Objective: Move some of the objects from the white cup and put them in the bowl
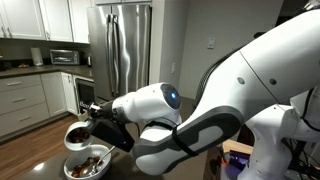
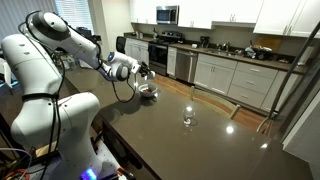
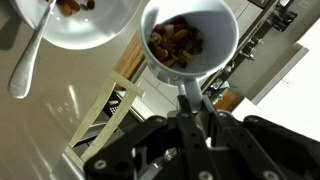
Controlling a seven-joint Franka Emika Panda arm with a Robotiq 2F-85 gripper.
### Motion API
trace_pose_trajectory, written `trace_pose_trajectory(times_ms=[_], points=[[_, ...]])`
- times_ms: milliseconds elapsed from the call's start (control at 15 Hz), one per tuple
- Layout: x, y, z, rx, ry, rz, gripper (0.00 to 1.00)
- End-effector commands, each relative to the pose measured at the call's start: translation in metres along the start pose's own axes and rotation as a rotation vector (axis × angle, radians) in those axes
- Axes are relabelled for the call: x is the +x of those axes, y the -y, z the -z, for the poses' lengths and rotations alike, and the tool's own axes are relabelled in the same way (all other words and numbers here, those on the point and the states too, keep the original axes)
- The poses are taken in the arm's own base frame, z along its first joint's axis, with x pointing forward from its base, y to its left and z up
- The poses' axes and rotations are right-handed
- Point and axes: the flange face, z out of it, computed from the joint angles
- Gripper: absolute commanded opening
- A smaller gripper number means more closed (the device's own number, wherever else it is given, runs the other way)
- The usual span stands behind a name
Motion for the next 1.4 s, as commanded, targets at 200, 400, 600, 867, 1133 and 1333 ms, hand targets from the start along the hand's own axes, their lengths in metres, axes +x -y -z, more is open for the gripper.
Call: trace_pose_trajectory(times_ms=[200,400,600,867,1133,1333], points=[[0.010,-0.005,-0.007,0.010,-0.098,-0.015,0.06],[0.011,-0.007,-0.009,0.013,-0.122,-0.001,0.06],[0.011,-0.008,-0.010,0.012,-0.134,0.013,0.06],[0.011,-0.010,-0.011,0.012,-0.145,0.025,0.06],[0.011,-0.009,-0.009,0.018,-0.155,0.031,0.06],[0.012,-0.010,-0.008,0.017,-0.160,0.033,0.06]])
